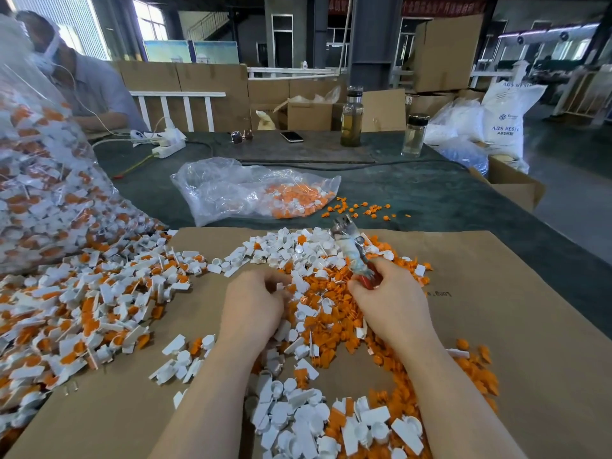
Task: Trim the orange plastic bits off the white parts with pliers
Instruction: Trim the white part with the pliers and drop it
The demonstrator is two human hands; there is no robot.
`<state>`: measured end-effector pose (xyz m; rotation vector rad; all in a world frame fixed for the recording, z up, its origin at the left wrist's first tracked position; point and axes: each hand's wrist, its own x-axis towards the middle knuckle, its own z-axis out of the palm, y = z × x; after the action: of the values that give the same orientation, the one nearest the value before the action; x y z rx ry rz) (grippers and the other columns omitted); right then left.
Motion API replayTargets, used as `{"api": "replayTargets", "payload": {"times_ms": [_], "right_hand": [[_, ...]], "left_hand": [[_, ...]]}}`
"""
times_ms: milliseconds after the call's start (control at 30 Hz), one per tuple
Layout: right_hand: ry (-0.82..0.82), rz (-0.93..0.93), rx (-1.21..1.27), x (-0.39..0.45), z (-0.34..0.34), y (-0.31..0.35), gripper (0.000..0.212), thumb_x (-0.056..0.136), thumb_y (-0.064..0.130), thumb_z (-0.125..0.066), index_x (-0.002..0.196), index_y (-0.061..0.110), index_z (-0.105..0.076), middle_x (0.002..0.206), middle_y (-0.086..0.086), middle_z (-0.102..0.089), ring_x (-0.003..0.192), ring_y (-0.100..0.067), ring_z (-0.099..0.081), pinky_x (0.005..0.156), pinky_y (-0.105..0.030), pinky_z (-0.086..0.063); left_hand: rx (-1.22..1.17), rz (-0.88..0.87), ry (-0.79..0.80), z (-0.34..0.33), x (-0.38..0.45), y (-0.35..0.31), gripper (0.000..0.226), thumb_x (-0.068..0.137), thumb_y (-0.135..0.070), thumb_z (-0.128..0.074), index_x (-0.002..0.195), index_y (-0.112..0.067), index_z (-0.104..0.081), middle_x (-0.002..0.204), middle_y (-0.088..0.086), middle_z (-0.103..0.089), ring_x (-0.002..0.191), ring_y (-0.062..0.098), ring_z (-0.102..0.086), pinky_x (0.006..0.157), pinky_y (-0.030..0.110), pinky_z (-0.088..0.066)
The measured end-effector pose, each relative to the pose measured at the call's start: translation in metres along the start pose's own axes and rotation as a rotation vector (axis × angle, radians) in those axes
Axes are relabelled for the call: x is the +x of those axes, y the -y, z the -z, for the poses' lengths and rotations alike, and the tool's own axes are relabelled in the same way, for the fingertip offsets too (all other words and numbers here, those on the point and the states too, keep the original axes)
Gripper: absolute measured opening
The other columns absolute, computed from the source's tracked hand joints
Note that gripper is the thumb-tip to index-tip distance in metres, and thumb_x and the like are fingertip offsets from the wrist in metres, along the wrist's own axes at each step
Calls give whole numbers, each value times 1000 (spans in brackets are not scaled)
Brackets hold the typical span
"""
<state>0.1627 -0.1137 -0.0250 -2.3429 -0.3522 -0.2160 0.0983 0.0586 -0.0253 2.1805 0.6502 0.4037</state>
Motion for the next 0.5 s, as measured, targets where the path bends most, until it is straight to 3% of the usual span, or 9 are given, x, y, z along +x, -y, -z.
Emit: {"api": "replayTargets", "payload": {"times_ms": [133, 300, 500], "right_hand": [[10, -5, 175, 1, 2, 2, 15, 89, 34, -63, 103, 28, -63, 85, 12, -63, 77, -8, -59, 60, -25, -45], [-18, 48, 424, -4, 5, 12, 6, 87, 26, -69, 91, 25, -64, 78, 14, -63, 76, 11, -57, 56, -2, -40], [-44, 101, 500, -7, 6, 17, 8, 88, 22, -69, 94, 24, -64, 78, 16, -64, 79, 12, -58, 61, 0, -39]], "left_hand": [[-258, 44, -52, 2, -4, -8, 20, 85, -20, -77, 98, -34, -69, 85, -15, -68, 75, 1, -66, 60, 16, -46], [-555, 85, -22, 1, -11, -19, 12, 79, -23, -82, 84, -22, -72, 72, -7, -75, 67, 8, -73, 63, 21, -56], [-584, 60, -26, -5, -16, -25, 8, 83, -20, -80, 88, -18, -74, 71, -4, -76, 68, 11, -74, 70, 30, -61]]}}
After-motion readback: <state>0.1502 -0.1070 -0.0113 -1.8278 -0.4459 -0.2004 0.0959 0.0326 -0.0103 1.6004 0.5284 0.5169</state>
